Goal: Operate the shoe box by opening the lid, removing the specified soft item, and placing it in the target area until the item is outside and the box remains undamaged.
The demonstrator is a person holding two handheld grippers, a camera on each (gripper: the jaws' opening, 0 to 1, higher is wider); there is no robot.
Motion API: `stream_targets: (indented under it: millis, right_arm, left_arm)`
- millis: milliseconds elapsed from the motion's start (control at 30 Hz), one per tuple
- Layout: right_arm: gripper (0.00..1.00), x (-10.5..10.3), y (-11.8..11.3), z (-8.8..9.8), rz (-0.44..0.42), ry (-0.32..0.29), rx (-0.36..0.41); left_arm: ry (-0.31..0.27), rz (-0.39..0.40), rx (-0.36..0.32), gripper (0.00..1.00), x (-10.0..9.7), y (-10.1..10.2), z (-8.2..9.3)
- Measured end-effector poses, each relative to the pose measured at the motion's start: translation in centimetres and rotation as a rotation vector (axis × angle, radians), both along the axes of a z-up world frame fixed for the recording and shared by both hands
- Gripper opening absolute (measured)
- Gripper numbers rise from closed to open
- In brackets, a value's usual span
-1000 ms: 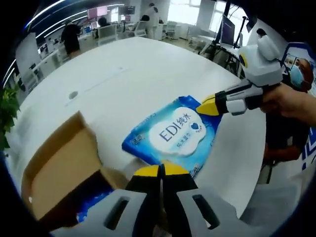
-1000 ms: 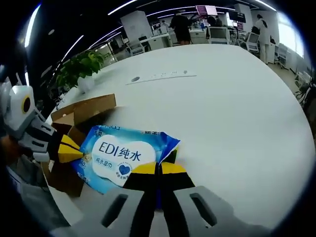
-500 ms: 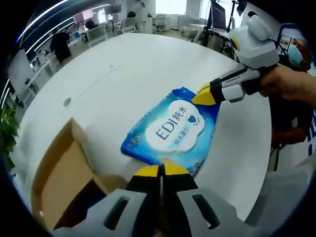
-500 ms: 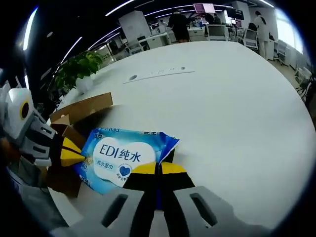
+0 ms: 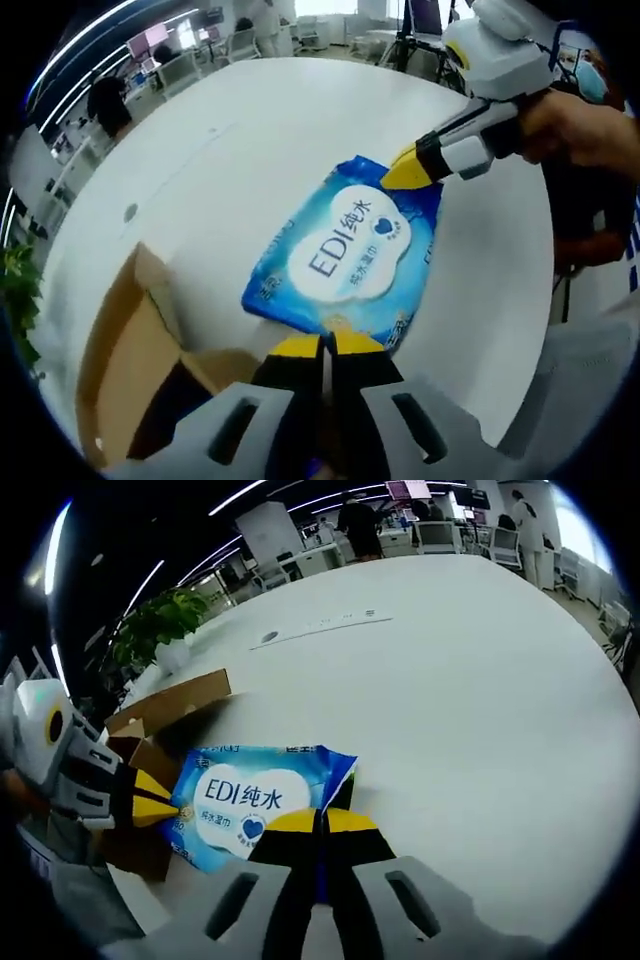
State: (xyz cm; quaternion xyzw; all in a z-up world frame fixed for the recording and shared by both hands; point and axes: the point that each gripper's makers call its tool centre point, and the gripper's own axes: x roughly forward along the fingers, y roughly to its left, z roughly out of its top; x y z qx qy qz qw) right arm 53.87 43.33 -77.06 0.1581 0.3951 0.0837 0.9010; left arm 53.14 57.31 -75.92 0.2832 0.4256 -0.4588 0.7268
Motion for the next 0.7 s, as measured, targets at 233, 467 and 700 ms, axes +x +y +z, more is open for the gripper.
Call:
stream_targets:
  millis: [233, 467, 700]
  right_arm:
    - [0.04, -0.5, -0.6, -0.3, 0.009, 0.000, -0.019]
    - [0.06, -1.4, -1.1, 0.1, 0.006, 0.003, -0.023]
    - [0.04, -2.2, -1.9, 1.2, 0.010, -0.007, -0.060]
  left_arm:
    - [0.005, 0.012, -0.019, 0.03, 0.0, 0.4, 0.4]
    - [-0.003, 0.011, -0.050, 0.08, -0.2, 0.5, 1.2]
    - [-0.013, 0.023, -0.081, 0.09, -0.3, 0.7, 2.1]
